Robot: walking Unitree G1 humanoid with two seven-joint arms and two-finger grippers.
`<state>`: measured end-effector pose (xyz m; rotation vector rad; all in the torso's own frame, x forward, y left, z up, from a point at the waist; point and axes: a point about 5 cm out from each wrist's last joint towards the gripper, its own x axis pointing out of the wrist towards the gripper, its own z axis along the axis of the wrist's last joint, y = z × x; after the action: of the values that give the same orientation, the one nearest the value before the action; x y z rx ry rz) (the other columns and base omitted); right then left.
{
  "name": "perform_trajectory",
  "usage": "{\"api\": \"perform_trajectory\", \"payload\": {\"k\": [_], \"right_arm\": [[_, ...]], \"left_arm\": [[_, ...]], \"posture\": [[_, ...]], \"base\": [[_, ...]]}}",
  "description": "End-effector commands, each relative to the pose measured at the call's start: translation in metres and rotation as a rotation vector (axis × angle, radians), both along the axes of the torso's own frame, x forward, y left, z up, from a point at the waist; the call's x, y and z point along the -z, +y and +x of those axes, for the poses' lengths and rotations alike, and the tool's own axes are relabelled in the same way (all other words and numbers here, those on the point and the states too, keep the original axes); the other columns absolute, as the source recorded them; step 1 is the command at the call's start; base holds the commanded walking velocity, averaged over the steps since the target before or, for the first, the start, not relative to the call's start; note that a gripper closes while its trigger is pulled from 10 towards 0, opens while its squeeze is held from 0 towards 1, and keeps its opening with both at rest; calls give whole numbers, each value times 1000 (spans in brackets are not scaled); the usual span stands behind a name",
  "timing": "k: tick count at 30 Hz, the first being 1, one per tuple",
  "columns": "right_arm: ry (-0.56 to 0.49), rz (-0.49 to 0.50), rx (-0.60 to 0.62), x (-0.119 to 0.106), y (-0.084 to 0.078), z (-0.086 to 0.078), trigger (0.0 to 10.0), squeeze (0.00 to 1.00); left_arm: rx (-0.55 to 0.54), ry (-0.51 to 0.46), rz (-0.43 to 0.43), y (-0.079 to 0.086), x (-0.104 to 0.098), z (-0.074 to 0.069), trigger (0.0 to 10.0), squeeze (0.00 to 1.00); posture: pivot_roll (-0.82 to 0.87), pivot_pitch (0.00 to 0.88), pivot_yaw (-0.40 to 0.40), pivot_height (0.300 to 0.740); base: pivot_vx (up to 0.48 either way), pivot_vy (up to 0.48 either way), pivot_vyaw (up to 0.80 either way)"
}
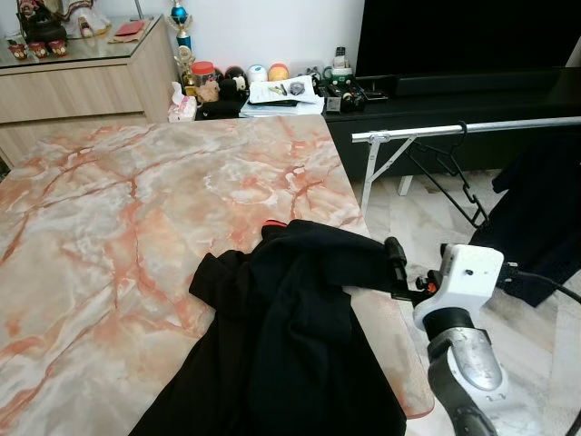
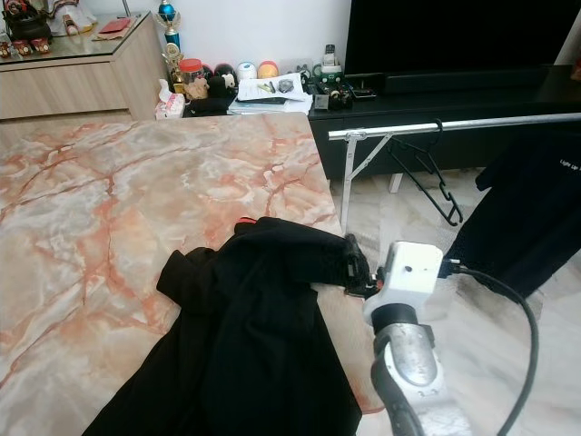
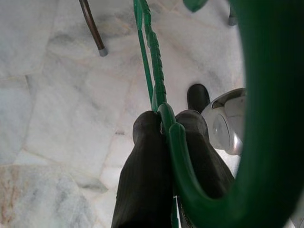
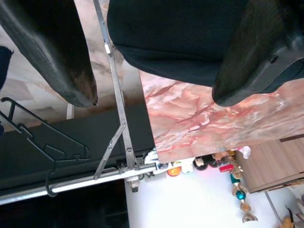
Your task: Hang hanger
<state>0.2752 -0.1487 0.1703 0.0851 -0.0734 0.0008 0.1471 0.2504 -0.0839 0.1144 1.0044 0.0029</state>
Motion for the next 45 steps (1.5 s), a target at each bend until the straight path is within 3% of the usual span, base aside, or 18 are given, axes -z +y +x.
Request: {"api": "perform_trajectory", "payload": {"k": [1,3,8,13,20,28,35,45], "right_arm": [[-4,-12,-7,4,3,-1,10000,0],[-5,-14,-6,5,3,-1,10000,0],[-9,-34,-10,9,5,-1,10000,0],[-12,-42,-17,10,6,-1,10000,0],[-16,-49,-19,13,7,0,10000,0],[11,-67,-58,18,11,0,10000,0],[26,-89,-126,22,19,-2,10000,0],[5,-93,-147,19,20,-2,10000,0]], "left_arm": [[-1,27,-15,-12,6,-5,10000,0],[0,27,-17,-14,6,-5,10000,0],[21,30,-34,-41,10,4,10000,0],[26,32,-31,-44,10,5,10000,0],[81,43,-12,-60,13,4,10000,0],[62,47,-14,-54,14,-1,10000,0],[41,44,-14,-46,12,0,10000,0],[27,23,-21,-36,8,6,10000,0]], "posture": [[39,64,33,740],[39,64,33,740],[37,57,34,740],[37,53,35,740],[35,43,39,740],[33,41,38,740],[35,48,36,740],[35,55,36,740]], "base": [[0,0,0],[0,0,0],[0,0,0],[0,0,0],[0,-206,0],[0,-444,0],[0,0,0],[0,0,773]]}}
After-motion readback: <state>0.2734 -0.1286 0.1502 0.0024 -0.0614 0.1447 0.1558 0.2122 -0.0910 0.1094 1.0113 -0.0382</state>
